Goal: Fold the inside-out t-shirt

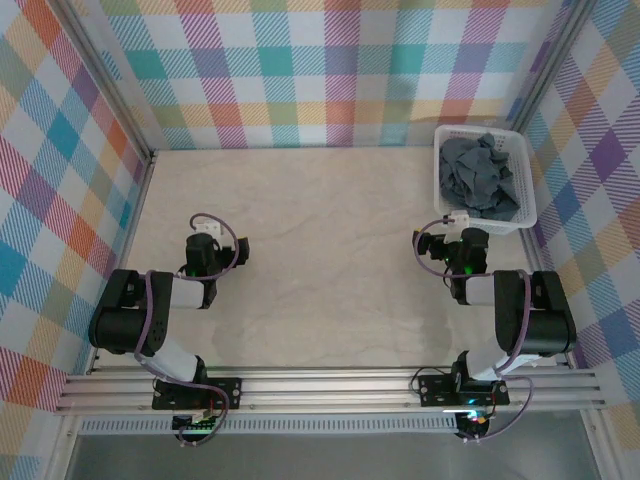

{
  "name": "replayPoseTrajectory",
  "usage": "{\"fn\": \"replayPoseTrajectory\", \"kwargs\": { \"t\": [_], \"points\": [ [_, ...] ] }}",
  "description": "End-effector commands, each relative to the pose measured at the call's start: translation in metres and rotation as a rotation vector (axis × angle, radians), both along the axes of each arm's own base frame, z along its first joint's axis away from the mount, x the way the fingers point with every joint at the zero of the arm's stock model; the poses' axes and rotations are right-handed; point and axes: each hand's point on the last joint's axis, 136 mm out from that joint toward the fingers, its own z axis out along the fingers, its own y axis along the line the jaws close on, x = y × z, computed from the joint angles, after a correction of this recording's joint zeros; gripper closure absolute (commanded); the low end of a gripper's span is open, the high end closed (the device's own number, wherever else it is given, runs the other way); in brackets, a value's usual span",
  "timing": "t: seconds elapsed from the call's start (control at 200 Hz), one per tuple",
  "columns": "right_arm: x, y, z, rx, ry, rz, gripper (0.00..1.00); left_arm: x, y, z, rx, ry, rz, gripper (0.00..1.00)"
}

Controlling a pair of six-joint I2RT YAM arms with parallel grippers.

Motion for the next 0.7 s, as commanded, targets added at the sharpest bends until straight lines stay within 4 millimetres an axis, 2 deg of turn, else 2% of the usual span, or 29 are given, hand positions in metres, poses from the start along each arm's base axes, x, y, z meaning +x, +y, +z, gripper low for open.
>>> {"fn": "replayPoseTrajectory", "kwargs": {
  "t": [0.0, 0.525, 0.57, 0.63, 0.695],
  "points": [
    [0.003, 0.001, 0.007, 0.012, -0.018, 0.008, 0.00, 0.010, -0.001, 0.018, 0.005, -0.055, -0.014, 0.00],
    [0.004, 0.000, 0.008, 0.013, -0.021, 0.000, 0.00, 0.009, 0.001, 0.018, 0.007, -0.058, 0.000, 0.00],
    [0.006, -0.004, 0.014, 0.012, -0.012, -0.029, 0.00, 0.009, 0.002, 0.023, 0.010, -0.071, 0.005, 0.00],
    [0.006, -0.011, 0.031, 0.007, 0.042, -0.074, 0.00, 0.005, 0.002, 0.035, 0.021, -0.080, 0.009, 0.00],
    [0.007, -0.032, 0.065, 0.076, 0.092, -0.238, 0.00, -0.003, 0.002, 0.058, 0.025, -0.105, 0.029, 0.00]
  ]
}}
